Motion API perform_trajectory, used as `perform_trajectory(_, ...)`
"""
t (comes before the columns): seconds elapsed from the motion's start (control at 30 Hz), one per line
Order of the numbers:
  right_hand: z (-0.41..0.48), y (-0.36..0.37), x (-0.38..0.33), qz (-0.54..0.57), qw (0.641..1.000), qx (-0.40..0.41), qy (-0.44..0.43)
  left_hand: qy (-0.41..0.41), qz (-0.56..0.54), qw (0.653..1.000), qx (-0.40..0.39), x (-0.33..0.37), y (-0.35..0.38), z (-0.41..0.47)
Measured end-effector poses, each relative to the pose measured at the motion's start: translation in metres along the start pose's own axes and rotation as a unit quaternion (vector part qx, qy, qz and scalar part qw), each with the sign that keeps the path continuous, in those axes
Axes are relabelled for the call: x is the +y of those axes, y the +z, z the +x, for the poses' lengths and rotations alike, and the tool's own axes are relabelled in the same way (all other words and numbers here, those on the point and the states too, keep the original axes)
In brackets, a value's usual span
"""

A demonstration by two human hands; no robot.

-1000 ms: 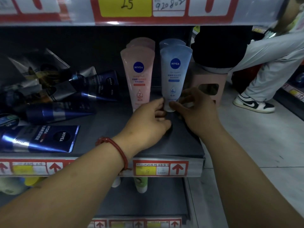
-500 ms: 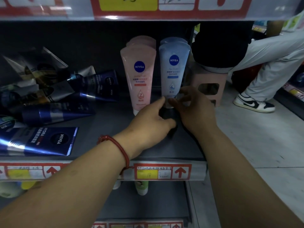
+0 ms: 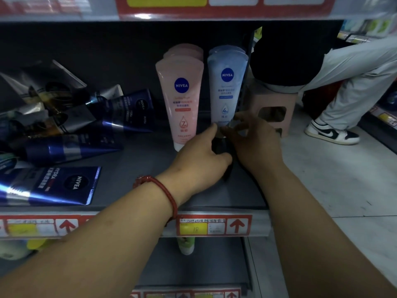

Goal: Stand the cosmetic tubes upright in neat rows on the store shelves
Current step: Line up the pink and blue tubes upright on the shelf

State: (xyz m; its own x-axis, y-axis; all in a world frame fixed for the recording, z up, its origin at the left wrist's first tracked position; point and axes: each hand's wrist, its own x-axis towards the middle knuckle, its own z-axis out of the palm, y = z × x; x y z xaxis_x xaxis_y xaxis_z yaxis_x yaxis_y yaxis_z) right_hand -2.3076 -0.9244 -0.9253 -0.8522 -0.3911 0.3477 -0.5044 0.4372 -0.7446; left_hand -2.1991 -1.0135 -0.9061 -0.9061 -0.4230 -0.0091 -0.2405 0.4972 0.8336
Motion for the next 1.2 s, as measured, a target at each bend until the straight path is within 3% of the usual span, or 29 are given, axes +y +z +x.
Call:
perform_trajectory(0.17,-0.007,-0.009,-0.001,-0.006,1.000,-0.006,0.006,-0.014,0.024,0.998,-0.052,0.005,-0.011,-0.009)
perform_trajectory(0.23,-0.011,-0.016,-0.006,-0.010,1.000,-0.015,0.007,-0.030,-0.021,0.998,-0.043,0.003,-0.019,-0.019)
perform_trajectory(0.3,-0.017,-0.023,-0.014,-0.022,0.999,-0.032,0.002,-0.029,-0.050,0.998,0.022,-0.003,-0.030,-0.034)
perform_trajectory(0.43,-0.028,-0.023,-0.042,0.071,0.994,-0.075,0.022,-0.010,0.040,0.986,0.161,-0.014,-0.050,-0.065)
perform_trajectory(0.5,-0.033,-0.014,-0.054,0.160,0.979,-0.104,0.071,-0.010,0.077,0.988,0.134,-0.018,-0.054,-0.066)
perform_trajectory(0.7,-0.041,0.010,-0.057,0.191,0.974,-0.088,0.081,-0.078,0.031,0.996,0.006,-0.023,-0.056,-0.050)
perform_trajectory(0.8,-0.042,0.008,-0.056,0.224,0.964,-0.126,0.071,-0.083,0.014,0.996,-0.014,-0.029,-0.055,-0.043)
perform_trajectory(1.2,-0.042,0.010,-0.054,0.220,0.966,-0.122,0.057,-0.096,-0.007,0.995,-0.012,-0.035,-0.056,-0.034)
